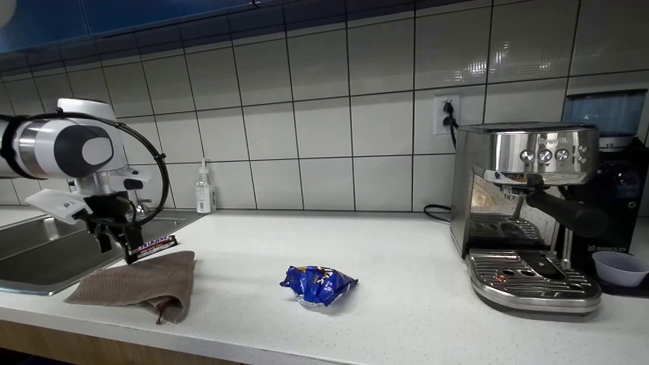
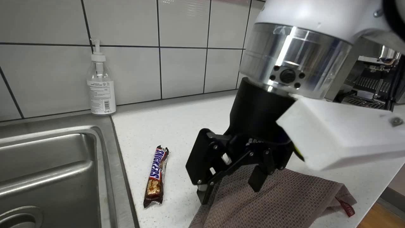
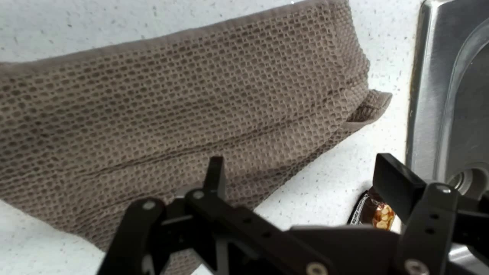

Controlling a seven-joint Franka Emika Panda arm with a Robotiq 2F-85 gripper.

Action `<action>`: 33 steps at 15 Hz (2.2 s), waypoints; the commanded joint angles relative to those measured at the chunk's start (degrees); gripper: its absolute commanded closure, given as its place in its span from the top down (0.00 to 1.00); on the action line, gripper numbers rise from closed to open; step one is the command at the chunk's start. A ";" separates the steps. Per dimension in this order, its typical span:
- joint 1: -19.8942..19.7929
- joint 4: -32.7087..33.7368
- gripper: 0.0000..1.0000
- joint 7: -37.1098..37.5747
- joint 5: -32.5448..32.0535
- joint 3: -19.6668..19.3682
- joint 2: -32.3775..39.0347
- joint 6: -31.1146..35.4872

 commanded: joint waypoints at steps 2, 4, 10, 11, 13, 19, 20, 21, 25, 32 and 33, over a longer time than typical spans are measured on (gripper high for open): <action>-0.53 -0.74 1.00 -0.04 1.05 -0.66 -1.54 1.07; -0.73 -1.07 1.00 -0.22 0.94 -1.03 -1.88 0.96; -1.55 -1.78 1.00 -1.32 0.00 -2.38 -3.09 0.27; -1.70 -1.95 1.00 -1.63 -0.15 -2.54 -3.35 0.15; -1.95 -2.36 1.00 -2.34 -0.36 -2.87 -4.03 -0.01; -2.83 -3.82 1.00 -5.59 -1.09 -3.31 -6.56 -0.81; -2.96 -4.14 1.00 -6.10 -1.26 -3.37 -7.04 -0.83; -3.12 -4.48 1.00 -6.72 -1.48 -3.40 -7.53 -0.91; -3.46 -5.84 1.00 -12.02 -0.35 -3.11 -9.14 -0.87; -3.20 -6.52 1.00 -16.83 -0.42 -2.93 -8.60 0.35; -3.18 -6.88 1.00 -17.59 -0.43 -2.93 -8.88 0.36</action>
